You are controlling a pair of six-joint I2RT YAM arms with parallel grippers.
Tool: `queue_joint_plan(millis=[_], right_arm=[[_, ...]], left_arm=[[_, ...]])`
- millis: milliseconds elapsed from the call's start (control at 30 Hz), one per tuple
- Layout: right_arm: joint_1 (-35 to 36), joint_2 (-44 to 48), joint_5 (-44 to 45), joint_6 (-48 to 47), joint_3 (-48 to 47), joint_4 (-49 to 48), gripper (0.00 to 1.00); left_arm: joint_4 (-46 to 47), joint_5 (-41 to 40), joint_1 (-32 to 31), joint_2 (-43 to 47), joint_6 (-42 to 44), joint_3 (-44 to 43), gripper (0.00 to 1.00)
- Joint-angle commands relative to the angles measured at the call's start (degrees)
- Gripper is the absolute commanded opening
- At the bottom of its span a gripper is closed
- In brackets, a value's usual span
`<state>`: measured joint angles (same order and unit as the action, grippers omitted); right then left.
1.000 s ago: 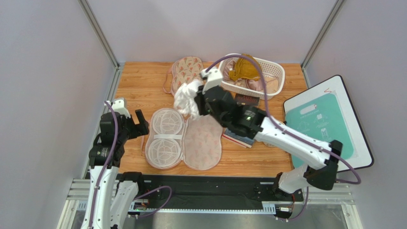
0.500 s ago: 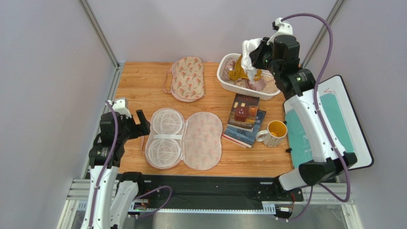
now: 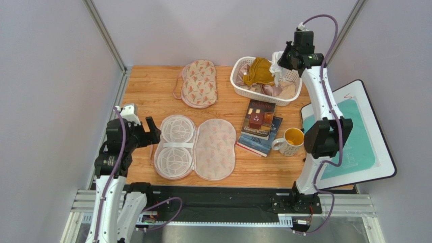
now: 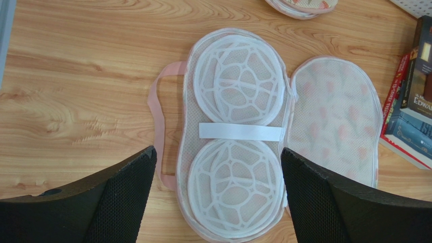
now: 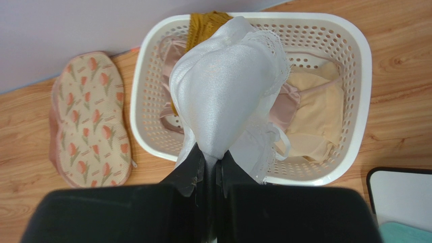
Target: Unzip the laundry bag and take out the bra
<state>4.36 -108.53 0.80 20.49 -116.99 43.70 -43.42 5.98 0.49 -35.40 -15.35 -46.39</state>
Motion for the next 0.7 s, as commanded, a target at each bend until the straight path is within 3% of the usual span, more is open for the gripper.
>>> queue_joint_plan(millis=[0,167,233,300,367,433,500,667], right_arm=[[-1.8,-4.4,5.4,1.7,-4.5,2.0,0.00],[-3.9,-10.1,8.9,2.6,-5.2,2.7,0.04],[-3.8,-12.0,9.0,2.9,-7.4,3.4,0.11],[-6.0,-14.8,7.7,2.5,-9.2,4.3,0.34],[-6.1,-17.4,7.4,1.2,-12.9,6.5,0.68],[-6.1,-17.9,5.3,0.3,-14.0,6.9,0.78],[-6.1,-17.4,4.0,-0.6,-13.9,6.8,1.00],[-6.0,-13.1,2.8,-2.1,-12.8,6.4,1.00]], left_arm=[[1.7,1.1,0.4,0.3,1.6,0.2,0.97],[1.8,1.2,0.4,0.3,1.6,0.2,0.97],[1.8,1.5,0.4,0.2,1.6,0.3,0.96],[1.8,1.7,0.4,0.0,1.7,0.2,0.96],[1.8,1.9,0.4,-0.3,1.8,0.3,0.96],[1.9,2.0,0.4,-0.5,1.9,0.2,0.96],[1.9,2.2,0.4,-0.6,1.9,0.2,0.96],[1.8,2.4,0.4,-0.3,1.9,0.2,0.96]])
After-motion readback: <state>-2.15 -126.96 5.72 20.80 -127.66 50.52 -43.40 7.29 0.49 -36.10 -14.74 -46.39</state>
